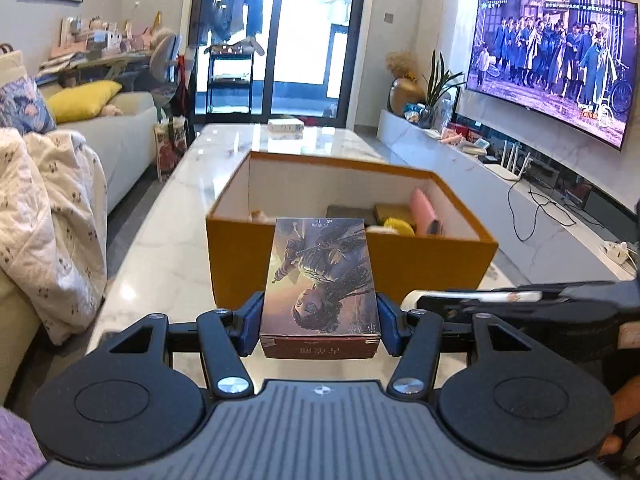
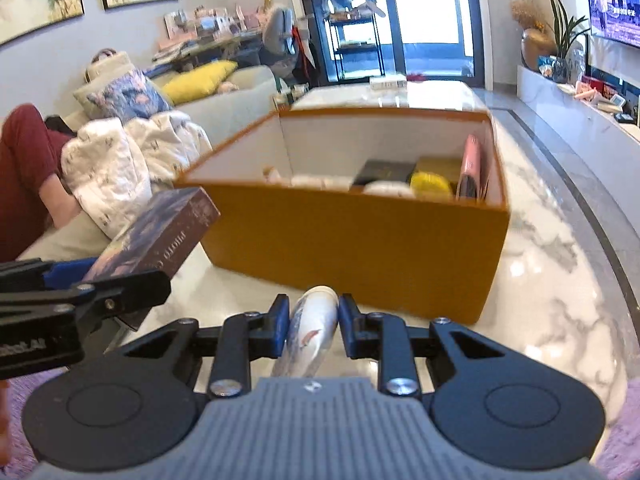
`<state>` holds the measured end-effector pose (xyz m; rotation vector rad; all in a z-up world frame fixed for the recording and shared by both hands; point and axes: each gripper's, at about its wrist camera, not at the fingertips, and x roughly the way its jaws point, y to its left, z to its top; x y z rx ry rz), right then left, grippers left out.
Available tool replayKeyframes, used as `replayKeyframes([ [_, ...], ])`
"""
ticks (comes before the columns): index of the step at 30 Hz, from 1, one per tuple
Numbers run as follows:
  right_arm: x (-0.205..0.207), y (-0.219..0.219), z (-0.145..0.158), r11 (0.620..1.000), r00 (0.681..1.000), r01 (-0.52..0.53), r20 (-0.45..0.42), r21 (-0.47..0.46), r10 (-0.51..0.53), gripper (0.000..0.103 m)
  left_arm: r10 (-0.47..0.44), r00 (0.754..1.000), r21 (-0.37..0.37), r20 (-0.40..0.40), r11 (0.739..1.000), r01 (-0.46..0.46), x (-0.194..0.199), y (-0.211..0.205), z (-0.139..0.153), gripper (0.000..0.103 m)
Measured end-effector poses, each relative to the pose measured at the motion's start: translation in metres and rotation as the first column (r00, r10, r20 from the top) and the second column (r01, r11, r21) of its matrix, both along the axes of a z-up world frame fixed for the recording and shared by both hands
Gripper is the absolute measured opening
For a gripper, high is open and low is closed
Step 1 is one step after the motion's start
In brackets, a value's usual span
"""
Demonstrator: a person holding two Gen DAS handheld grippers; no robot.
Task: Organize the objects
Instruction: 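Lift the picture book and lotion tube and carry them over the orange box, then lower the picture book into the orange box while the right lowers the lotion tube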
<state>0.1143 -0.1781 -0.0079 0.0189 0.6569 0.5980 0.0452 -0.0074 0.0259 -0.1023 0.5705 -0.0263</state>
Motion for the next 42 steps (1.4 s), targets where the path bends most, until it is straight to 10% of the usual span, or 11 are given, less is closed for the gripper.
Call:
replayKeyframes([
  [14,0.057,-0.019,0.063,0.998,0.999,0.01,0.049,0.068,-0.014,0.028,-0.154,0.986,0.029,-0.065,0.987,0.157,0.08,0.01,0.04,0.066],
  [24,0.124,-0.006,0.065,1.0,0.998,-0.025,0.057,0.009,0.024,0.028,-0.296,0.9,0.224,-0.321,0.9,0.375,0.195,0.0,0.021,0.066],
  [42,0.227,0.013,0.03,0.996,0.99,-0.083,-0.114,0.009,0.084,0.028,-0.388,0.562,0.389,-0.731,0.439,0.81,0.301,-0.027,-0.058,0.066],
])
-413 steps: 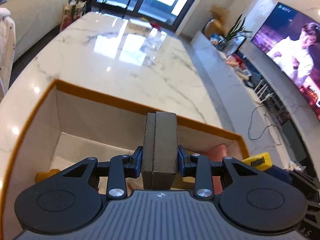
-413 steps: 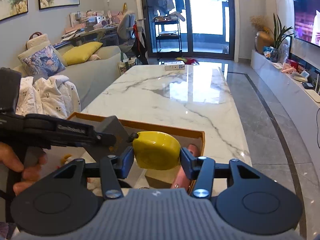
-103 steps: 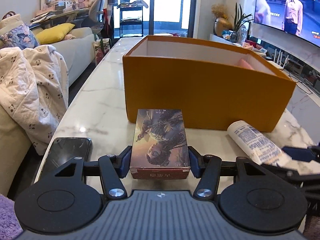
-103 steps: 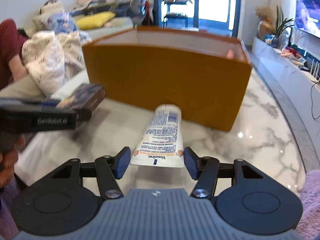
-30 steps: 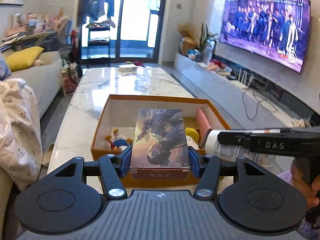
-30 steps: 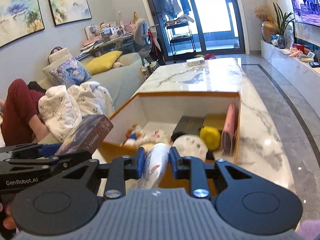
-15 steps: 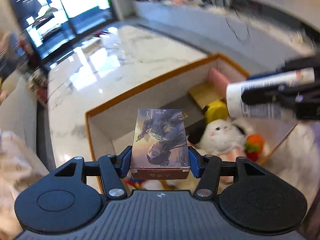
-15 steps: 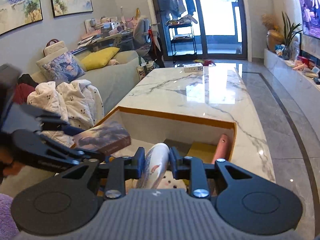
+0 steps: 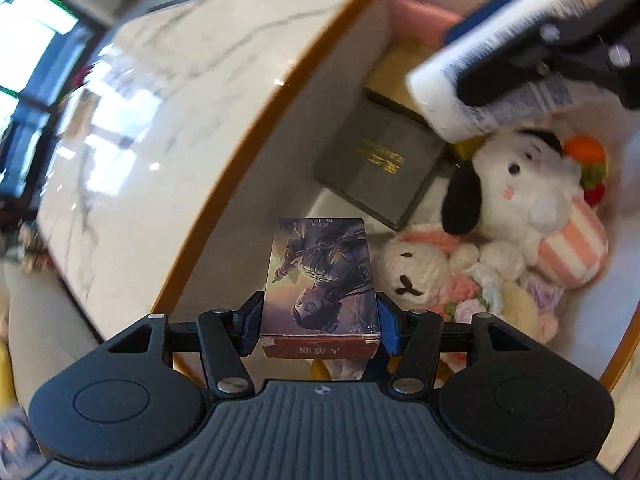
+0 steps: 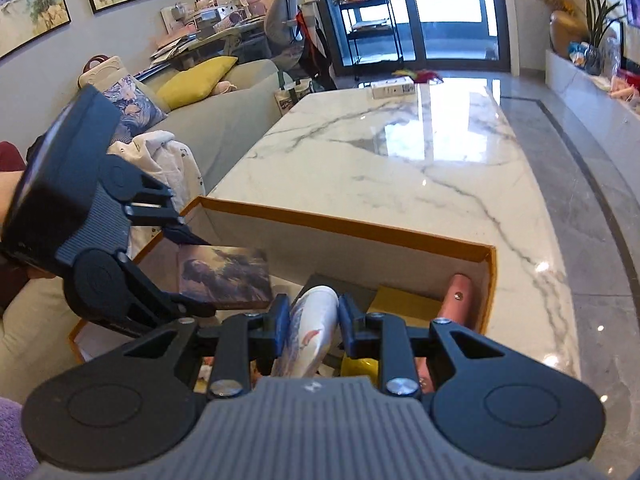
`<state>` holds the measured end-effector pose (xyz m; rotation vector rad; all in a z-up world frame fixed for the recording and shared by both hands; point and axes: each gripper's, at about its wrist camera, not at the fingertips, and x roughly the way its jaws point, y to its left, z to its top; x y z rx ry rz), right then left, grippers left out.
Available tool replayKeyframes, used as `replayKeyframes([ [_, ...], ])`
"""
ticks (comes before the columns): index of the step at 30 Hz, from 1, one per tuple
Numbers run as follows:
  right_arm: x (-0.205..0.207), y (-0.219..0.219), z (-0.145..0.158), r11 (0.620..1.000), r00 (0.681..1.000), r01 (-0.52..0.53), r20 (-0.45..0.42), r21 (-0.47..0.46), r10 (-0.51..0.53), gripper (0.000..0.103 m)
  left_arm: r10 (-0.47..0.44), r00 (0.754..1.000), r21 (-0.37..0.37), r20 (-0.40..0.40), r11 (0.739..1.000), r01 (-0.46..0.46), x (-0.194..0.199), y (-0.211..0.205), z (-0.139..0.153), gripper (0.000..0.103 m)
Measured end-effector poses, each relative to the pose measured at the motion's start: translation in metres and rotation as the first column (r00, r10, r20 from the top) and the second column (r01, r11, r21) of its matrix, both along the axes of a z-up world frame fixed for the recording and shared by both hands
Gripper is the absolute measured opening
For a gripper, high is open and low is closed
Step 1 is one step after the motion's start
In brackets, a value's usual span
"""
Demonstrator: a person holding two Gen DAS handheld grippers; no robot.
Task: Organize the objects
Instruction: 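Lower the picture book into the orange box while the right lowers the lotion tube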
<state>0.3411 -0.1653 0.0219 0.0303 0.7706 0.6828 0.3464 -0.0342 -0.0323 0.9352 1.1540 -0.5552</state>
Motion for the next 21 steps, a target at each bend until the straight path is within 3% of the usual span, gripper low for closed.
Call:
replayKeyframes([
  [7,0.008,0.001,-0.006,0.998,0.998,0.057,0.027,0.006,-0.057,0.028,-0.114,0.993,0.062,-0.025,0.991,0.116,0.001,-0.008,-0.021,0.067],
  [12,0.015,-0.002,-0.005,0.997,0.998,0.066,0.005,0.04,-0.067,0.029,-0.134,0.991,0.102,-0.023,0.986,0.135,-0.004,-0.003,-0.033,0.071],
  [15,0.014,-0.003,-0.004,0.997,0.998,0.068,0.005,0.04,-0.068,0.029,-0.113,0.994,0.158,-0.002,0.981,0.112,-0.011,0.005,-0.042,0.072],
  [17,0.014,-0.003,-0.003,0.997,0.998,0.069,-0.003,0.044,-0.069,0.029,-0.102,0.995,0.157,0.017,0.983,0.098,-0.017,0.012,-0.041,0.072],
  [21,0.015,-0.003,-0.005,0.997,0.998,0.064,-0.016,0.045,-0.063,0.029,0.057,0.998,0.105,0.025,0.993,-0.06,-0.02,0.028,-0.035,0.071],
])
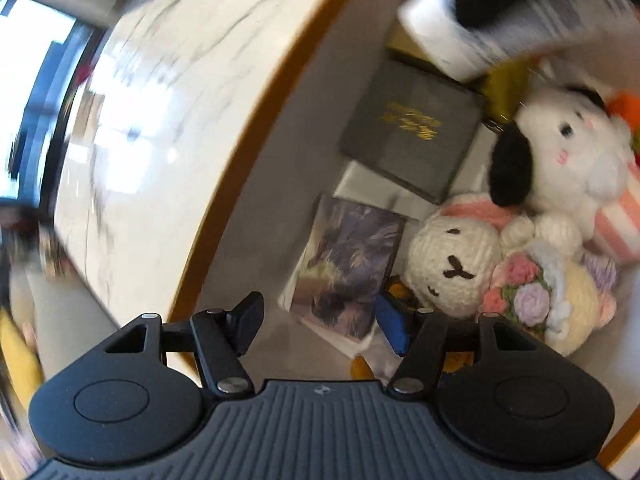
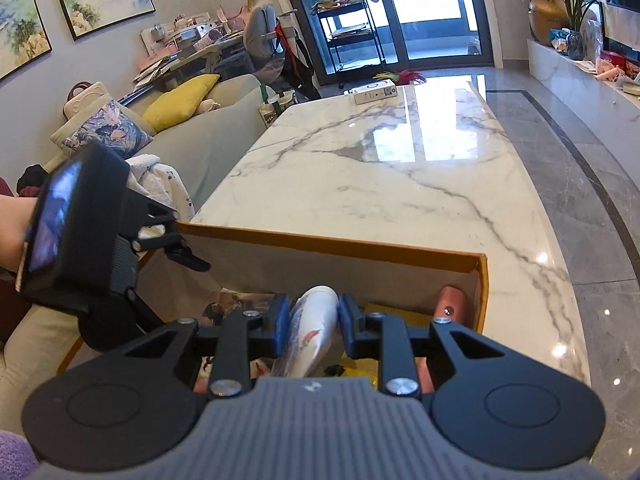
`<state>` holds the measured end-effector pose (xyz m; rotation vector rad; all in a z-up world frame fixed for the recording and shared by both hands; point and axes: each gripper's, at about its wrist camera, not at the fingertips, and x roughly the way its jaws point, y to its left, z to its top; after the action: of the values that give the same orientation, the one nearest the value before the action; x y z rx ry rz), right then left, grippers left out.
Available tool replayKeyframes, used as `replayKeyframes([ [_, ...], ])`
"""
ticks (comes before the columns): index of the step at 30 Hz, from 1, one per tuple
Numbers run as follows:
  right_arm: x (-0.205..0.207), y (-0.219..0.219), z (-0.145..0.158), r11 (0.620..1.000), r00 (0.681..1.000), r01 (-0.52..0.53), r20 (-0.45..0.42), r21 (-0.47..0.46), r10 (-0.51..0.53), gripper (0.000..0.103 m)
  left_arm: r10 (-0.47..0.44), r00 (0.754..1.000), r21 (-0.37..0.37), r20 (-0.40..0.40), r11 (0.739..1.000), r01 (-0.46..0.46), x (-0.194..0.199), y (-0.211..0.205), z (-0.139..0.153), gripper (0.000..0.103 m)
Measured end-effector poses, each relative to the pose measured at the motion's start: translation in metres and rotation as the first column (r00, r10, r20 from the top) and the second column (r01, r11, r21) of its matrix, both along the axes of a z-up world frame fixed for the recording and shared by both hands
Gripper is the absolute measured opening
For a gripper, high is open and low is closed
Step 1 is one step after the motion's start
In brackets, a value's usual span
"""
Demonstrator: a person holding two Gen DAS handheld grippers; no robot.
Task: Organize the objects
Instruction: 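Lower the picture book into the orange box while the right lowers the lotion tube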
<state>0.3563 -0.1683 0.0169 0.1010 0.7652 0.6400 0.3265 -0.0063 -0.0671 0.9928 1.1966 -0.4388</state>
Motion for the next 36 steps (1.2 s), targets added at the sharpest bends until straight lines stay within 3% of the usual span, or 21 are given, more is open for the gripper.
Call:
replayKeyframes([
  [2,0.001,0.001,-0.001,1.0,1.0,-0.006,-0.013,0.006,0.006,0.029,0.125,0.991,-0.075,-0.053,0.989,-0.129,0.001,0.01,0.002,0.063],
  [4,0.0,0.003,-0.002,1.0,1.0,-0.009,-0.013,0.002,0.009,0.029,0.243,0.965,-0.153,-0.099,0.954,-0.256,0.003,0.019,0.003,0.061],
  [8,-0.001,0.006,-0.004,1.0,1.0,-0.02,-0.008,-0.01,0.02,0.029,0.369,0.924,-0.252,-0.098,0.889,-0.382,0.017,0.024,0.005,0.061],
  [10,0.001,0.005,-0.005,1.0,1.0,-0.013,-0.017,-0.008,0.013,0.029,0.439,0.891,-0.289,-0.119,0.843,-0.454,0.02,0.029,0.001,0.061],
  [14,0.006,-0.002,-0.005,1.0,0.999,0.008,-0.039,0.01,-0.008,0.029,0.481,0.874,-0.337,-0.071,0.813,-0.475,0.019,0.03,-0.011,0.061],
  [18,0.009,-0.007,-0.005,1.0,0.999,0.022,-0.038,0.014,-0.022,0.029,0.521,0.849,-0.38,-0.087,0.77,-0.512,0.017,0.03,-0.024,0.062],
  [20,0.009,-0.007,-0.005,1.0,0.999,0.022,-0.037,0.018,-0.021,0.029,0.539,0.84,-0.358,-0.061,0.774,-0.522,0.014,0.029,-0.032,0.063],
  [22,0.009,-0.006,-0.005,1.0,0.999,0.019,-0.036,0.016,-0.018,0.029,0.541,0.84,-0.335,-0.043,0.784,-0.523,0.01,0.029,-0.039,0.07],
  [27,0.012,-0.007,-0.006,1.0,0.999,0.02,-0.041,0.016,-0.019,0.029,0.497,0.867,-0.261,-0.033,0.833,-0.487,0.002,0.032,-0.048,0.072],
  [30,0.013,-0.006,-0.006,1.0,0.999,0.016,-0.041,0.015,-0.015,0.029,0.483,0.875,-0.21,-0.026,0.854,-0.477,0.001,0.041,-0.051,0.065],
  [36,0.016,-0.006,-0.006,1.0,0.998,0.006,-0.057,0.025,-0.004,0.029,0.381,0.925,-0.151,-0.002,0.914,-0.376,-0.019,0.046,-0.055,0.058],
])
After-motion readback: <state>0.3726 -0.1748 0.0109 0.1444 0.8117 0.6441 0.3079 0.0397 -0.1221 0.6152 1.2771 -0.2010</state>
